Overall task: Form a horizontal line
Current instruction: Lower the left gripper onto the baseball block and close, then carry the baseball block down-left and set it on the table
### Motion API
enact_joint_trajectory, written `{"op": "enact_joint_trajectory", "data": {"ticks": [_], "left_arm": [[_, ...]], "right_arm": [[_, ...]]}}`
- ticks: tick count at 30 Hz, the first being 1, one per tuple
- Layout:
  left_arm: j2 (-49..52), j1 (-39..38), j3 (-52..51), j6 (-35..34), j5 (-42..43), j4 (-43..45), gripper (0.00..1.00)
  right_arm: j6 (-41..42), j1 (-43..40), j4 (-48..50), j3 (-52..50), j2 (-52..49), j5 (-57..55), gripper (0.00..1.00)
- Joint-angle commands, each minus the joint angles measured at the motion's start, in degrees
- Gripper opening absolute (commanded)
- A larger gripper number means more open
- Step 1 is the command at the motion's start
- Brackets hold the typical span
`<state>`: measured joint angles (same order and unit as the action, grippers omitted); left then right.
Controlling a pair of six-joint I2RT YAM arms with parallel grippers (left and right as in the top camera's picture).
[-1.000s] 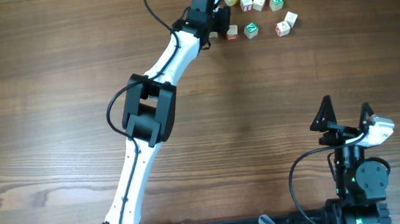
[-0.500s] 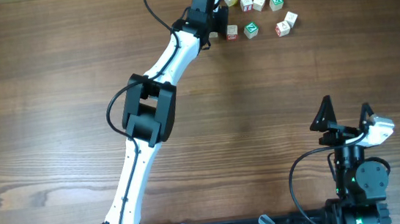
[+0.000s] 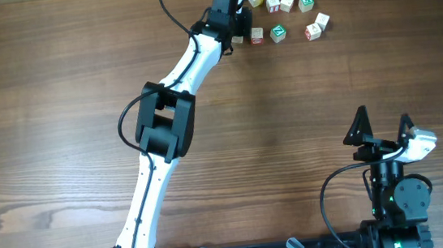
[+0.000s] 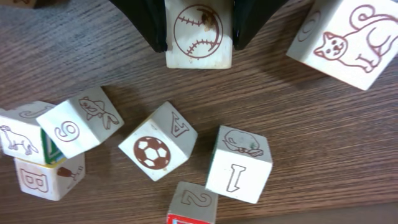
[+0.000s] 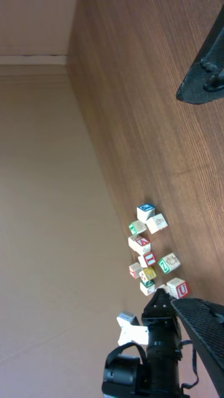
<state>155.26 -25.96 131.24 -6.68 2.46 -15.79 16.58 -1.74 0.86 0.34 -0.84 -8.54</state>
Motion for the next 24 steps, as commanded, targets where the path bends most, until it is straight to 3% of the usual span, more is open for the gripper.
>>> {"op": "enact_joint_trajectory", "data": {"ticks": [1,8,13,24], "left_arm": [[-2.9,-0.2,1.2,0.6,-3.9,-0.1,0.26],[-9.7,-0.2,1.2,0.5,-3.9,-1.2,0.30],[-17.0,-0.2,1.2,0.5,-3.9,-6.8,0.30],[-32.0,-0.5,1.2,-1.5,-3.8,-34.7,0.29]], "right_arm": [[-0.5,-0.5,0.3,0.0,0.0,0.9,1.00],[-0.5,-0.5,0.3,0.0,0.0,0.9,1.00],[-0.5,-0.5,0.3,0.0,0.0,0.9,1.00],[-0.5,-0.5,0.3,0.0,0.0,0.9,1.00]]}}
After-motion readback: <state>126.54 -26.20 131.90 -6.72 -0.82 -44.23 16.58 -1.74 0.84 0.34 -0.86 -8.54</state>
